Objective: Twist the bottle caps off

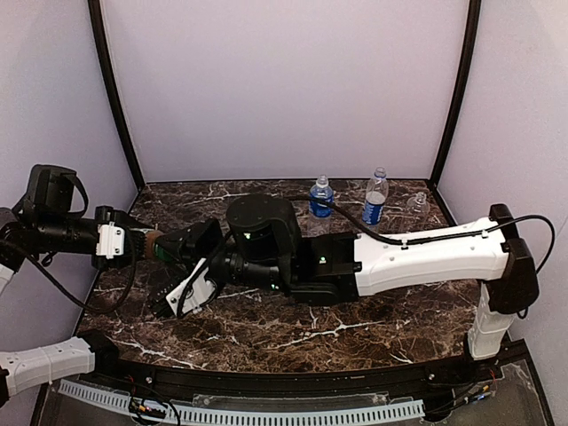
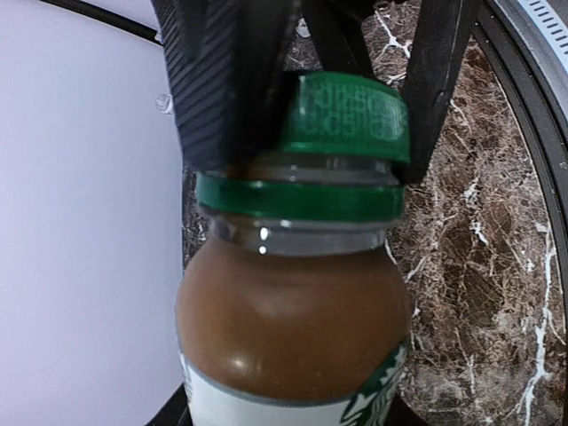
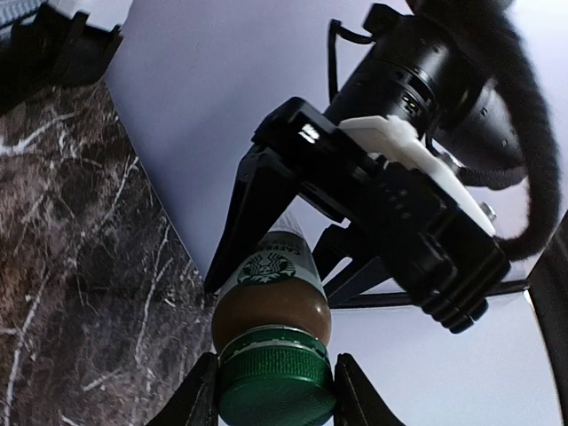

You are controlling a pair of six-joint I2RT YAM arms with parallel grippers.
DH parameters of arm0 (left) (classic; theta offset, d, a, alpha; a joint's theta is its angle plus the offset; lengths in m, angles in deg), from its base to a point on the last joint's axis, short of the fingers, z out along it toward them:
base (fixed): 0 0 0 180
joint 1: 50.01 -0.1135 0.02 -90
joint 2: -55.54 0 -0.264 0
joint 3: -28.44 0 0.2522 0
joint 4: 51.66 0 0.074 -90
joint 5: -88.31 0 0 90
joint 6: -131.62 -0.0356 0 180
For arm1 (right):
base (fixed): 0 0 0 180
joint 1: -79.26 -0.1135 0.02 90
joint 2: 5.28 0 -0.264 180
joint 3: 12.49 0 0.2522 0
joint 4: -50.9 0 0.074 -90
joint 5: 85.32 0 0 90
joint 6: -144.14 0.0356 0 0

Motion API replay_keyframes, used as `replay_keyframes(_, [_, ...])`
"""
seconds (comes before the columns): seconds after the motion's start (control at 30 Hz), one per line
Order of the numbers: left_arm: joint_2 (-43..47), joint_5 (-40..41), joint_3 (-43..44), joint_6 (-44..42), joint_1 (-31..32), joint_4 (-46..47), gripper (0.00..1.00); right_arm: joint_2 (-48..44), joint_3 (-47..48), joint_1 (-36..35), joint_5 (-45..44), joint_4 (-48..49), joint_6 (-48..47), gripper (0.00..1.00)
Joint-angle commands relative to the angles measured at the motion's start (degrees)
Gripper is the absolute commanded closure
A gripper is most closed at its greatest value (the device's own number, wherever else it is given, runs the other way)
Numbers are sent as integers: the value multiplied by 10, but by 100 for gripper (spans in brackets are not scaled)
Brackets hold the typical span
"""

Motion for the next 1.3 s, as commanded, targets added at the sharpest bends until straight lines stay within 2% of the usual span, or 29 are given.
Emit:
replay_keyframes(0.0, [-5,-149,10,64,10,-32,78,6,-48,1,-56,119,-247,100])
replay_keyframes(0.23, [-5,-140,8,82,10,-19,78,20,-43,0,-71,157,-283,100])
replay_keyframes(0.27, [-4,-134,6,88,10,-13,78,23,-43,0,-78,174,-275,93])
replay_keyframes(0.37, [-2,-114,3,101,10,-5,78,28,-39,0,-101,211,-228,47])
replay_keyframes(0.5, [6,-89,-8,116,10,16,79,-6,-58,0,-99,236,-120,5])
replay_keyframes(0.53, [7,-86,-11,118,10,20,79,-17,-66,-1,-96,229,-93,2])
replay_keyframes(0.7, [6,-67,-18,133,10,59,79,-71,-97,-11,-82,191,44,1])
replay_keyframes(0.8, [8,-53,-26,152,10,97,79,-108,-89,-14,-32,96,189,1])
replay_keyframes(0.97, [19,-20,-52,141,10,177,78,-135,-42,24,117,5,518,1])
replay_keyframes(1.03, [29,-5,-65,124,10,212,78,-133,-28,68,175,6,699,1])
replay_keyframes(1.1, [38,18,-82,113,10,260,77,-122,-20,107,188,27,894,5])
replay_keyframes(1.17, [44,50,-99,94,11,310,77,-103,-14,127,171,28,1040,12])
replay_keyframes(1.2, [47,69,-105,84,11,327,77,-91,-8,129,167,25,1075,14])
replay_keyframes(1.27, [54,87,-124,45,14,367,77,-62,29,129,138,-12,1114,10])
